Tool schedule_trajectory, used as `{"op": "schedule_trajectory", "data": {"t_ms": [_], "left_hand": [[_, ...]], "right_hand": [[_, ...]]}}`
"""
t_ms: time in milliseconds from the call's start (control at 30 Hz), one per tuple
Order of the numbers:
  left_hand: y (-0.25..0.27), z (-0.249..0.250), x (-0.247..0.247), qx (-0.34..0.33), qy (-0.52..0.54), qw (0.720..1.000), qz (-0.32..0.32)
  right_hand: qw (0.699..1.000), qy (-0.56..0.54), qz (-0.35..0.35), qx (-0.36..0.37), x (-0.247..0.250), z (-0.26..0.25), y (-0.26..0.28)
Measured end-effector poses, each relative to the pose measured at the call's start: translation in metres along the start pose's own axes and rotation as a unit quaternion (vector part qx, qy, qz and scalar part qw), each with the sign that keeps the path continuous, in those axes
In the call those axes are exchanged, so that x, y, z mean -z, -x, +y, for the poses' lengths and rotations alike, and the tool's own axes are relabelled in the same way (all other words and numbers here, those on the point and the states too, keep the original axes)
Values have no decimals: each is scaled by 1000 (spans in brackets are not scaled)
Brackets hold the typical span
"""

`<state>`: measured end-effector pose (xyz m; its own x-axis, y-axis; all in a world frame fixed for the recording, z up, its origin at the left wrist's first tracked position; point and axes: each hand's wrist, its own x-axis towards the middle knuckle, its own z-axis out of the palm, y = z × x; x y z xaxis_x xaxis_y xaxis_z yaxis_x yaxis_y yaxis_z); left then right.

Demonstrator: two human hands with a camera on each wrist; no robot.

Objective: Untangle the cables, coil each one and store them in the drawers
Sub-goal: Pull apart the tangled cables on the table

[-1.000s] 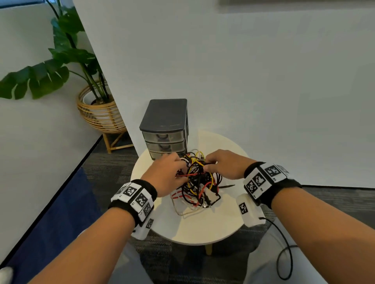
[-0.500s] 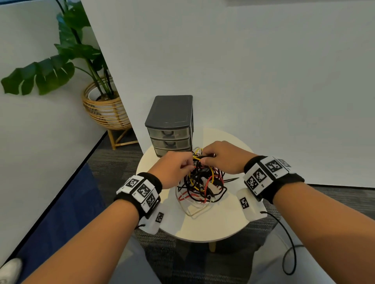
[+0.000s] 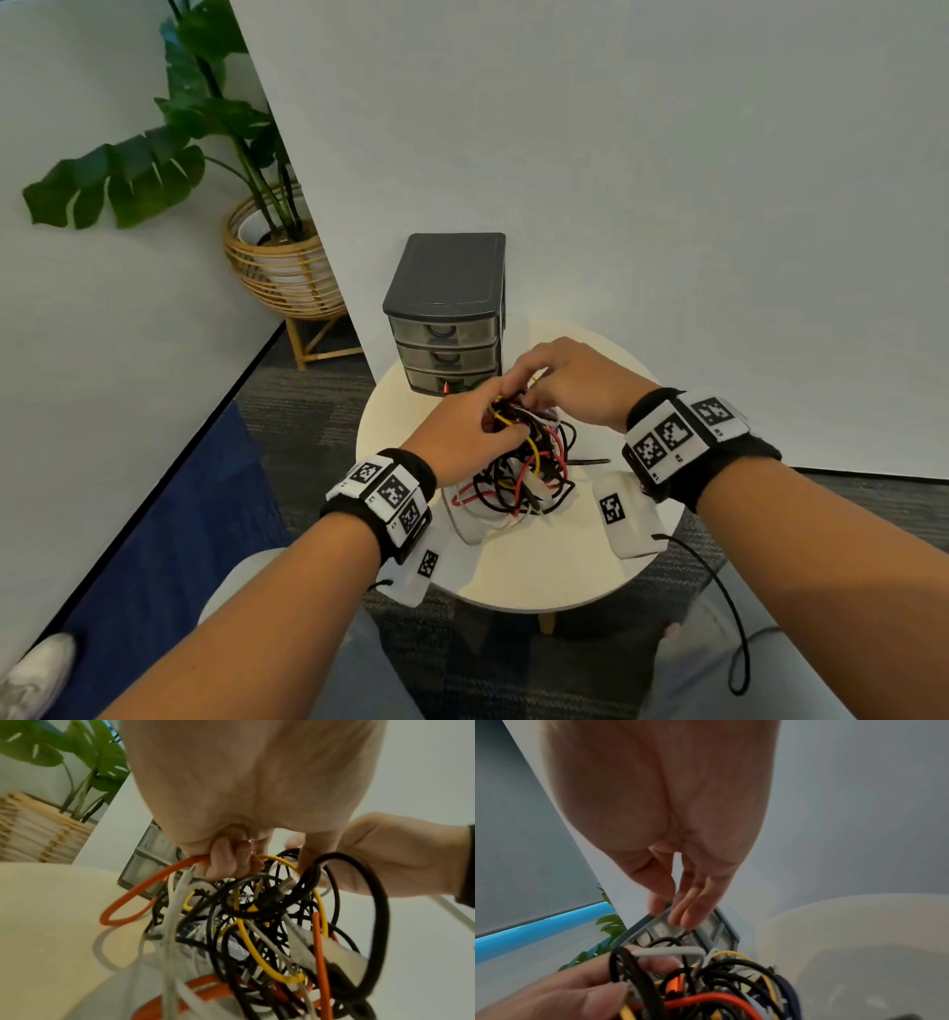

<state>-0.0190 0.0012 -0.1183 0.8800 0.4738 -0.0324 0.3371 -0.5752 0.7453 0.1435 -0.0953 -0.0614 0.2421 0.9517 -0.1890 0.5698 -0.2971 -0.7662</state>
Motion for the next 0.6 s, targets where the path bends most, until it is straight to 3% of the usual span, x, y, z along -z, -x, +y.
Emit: {"op": "schedule_trajectory", "data": {"t_ms": [167,300,467,600], "left_hand": [[5,-10,-9,39,48,998,30],[2,-8,-10,37,69,996,33],[-1,-6,-9,48,82,994,51],[-4,-15,-9,71,103,991,57]], "right_hand": [[990,30,134,-23,10,30,7],[993,101,34,-50,-1,39,18],[993,67,100,2,-21,59,18],[994,-17,97,53,-24,58,23]]}}
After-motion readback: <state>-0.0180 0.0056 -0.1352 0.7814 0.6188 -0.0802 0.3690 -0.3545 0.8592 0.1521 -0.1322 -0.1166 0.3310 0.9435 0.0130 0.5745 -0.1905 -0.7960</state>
